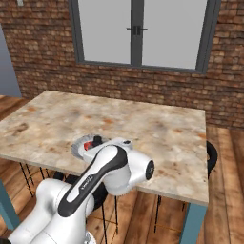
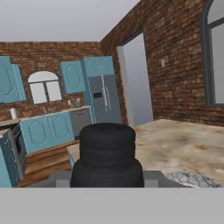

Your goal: Retrieve the shaker from the cabinet and place it next the steak on a plate on the dining table.

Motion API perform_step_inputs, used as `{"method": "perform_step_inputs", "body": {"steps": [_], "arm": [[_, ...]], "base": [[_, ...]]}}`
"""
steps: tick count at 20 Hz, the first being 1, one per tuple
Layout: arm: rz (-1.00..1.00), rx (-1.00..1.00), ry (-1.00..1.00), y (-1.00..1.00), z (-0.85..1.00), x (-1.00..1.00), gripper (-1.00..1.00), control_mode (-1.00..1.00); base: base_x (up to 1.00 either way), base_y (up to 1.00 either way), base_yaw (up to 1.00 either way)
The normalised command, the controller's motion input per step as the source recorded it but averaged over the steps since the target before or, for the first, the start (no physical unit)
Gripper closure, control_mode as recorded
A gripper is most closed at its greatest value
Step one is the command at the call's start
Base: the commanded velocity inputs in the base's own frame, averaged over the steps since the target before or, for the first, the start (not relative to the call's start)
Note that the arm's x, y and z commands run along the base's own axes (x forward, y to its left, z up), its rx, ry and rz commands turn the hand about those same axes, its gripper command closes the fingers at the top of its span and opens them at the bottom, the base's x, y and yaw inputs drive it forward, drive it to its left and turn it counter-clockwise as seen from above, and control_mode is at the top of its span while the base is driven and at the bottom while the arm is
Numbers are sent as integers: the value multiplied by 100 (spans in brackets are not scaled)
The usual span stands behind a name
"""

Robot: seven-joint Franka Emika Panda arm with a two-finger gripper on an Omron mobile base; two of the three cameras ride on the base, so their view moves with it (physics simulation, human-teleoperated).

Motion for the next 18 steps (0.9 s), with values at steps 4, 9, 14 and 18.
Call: {"method": "perform_step_inputs", "body": {"steps": [4,9,14,18], "arm": [[0,0,0,-13,-13,19,100,-100],[0,0,0,-17,-12,23,100,-100],[2,0,0,-10,-18,22,100,-100],[3,0,0,0,-28,19,100,-100]], "base": [[0,0,0],[0,0,0],[0,0,0],[0,0,0]]}}
